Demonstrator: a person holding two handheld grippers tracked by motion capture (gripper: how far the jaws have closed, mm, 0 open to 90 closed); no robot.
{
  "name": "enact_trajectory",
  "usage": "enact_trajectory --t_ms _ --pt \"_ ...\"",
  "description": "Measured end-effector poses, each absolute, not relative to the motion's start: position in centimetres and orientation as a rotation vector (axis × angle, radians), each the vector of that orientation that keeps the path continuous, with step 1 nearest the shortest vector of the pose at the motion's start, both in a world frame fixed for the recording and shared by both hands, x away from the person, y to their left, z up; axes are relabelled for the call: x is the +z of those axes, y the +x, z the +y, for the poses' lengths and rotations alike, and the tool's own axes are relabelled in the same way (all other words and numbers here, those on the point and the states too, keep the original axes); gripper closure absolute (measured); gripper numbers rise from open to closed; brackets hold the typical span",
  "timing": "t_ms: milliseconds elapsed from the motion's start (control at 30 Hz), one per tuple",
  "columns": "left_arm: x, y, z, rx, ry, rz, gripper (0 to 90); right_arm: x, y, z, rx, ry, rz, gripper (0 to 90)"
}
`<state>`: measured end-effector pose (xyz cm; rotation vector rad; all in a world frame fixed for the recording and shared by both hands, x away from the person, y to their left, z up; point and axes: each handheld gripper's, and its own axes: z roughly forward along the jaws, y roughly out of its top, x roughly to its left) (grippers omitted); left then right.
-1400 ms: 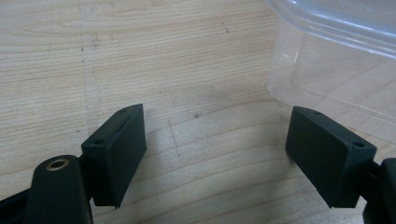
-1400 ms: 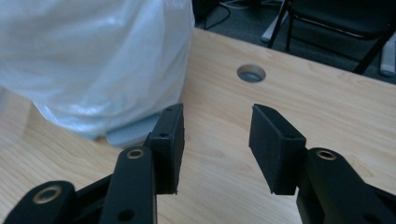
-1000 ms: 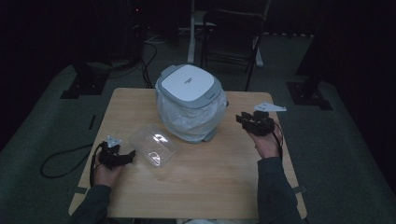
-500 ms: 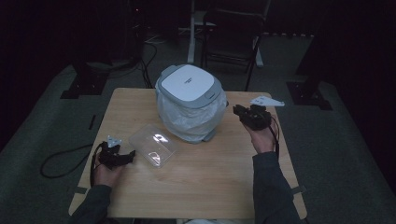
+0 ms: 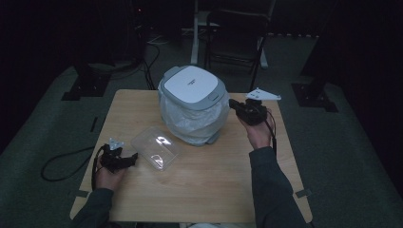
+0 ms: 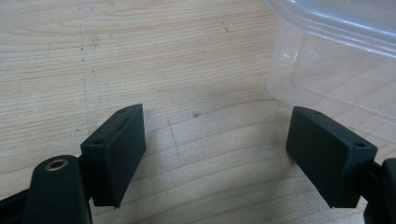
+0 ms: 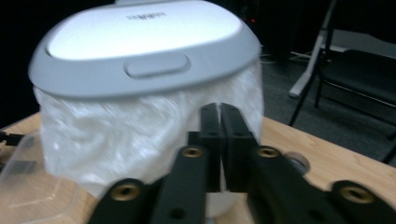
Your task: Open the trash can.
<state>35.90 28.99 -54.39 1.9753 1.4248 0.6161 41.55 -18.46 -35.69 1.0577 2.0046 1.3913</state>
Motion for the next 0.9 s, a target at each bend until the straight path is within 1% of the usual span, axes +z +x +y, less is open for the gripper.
enact_trajectory --t_ms 467,900 --pt "-54.4 36.0 28.9 0.613 1.977 1.421 20.7 -33.6 43.1 -14.8 1.417 0.971 2.015 90.0" --pt "-54.4 36.0 28.9 0.612 1.978 1.419 20.7 -33.8 43.6 -14.2 1.418 0.954 2.047 90.0"
